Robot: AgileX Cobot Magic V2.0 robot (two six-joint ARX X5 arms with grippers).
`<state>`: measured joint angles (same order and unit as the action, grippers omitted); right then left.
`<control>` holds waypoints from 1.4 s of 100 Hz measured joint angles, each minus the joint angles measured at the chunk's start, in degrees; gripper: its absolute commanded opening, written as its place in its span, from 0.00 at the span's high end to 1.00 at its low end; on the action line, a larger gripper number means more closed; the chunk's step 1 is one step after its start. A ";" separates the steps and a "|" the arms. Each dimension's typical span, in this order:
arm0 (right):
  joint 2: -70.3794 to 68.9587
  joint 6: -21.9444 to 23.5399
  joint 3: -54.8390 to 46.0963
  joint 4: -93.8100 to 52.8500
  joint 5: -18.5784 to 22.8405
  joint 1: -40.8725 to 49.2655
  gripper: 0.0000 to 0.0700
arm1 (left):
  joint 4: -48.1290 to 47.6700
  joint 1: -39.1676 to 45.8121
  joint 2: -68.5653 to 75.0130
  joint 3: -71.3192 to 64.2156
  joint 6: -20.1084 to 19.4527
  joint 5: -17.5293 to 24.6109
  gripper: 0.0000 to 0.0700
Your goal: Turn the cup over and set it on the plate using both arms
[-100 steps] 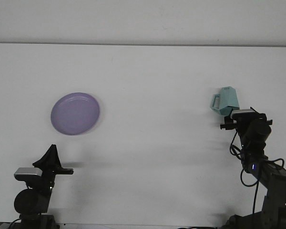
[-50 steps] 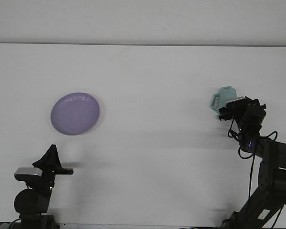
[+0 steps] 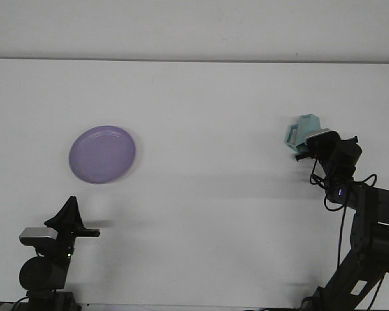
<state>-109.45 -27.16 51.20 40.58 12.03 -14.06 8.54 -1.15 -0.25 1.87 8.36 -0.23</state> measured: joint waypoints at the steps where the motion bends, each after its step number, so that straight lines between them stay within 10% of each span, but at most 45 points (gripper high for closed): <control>1: 0.00 0.09 0.00 -0.02 0.00 0.00 0.98 | 0.00 0.00 0.00 0.00 0.00 0.00 0.98; 74: 36.59 26.16 -0.04 -47.65 3.63 6.60 0.99 | 0.02 0.00 0.00 0.00 0.02 0.00 0.98; 140: 29.77 25.81 18.91 -102.97 4.17 46.27 0.99 | 0.85 0.00 0.00 0.00 1.22 0.00 0.98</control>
<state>-79.68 -1.34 70.11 -62.39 16.21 32.21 9.39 -1.15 -0.25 1.87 9.58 -0.23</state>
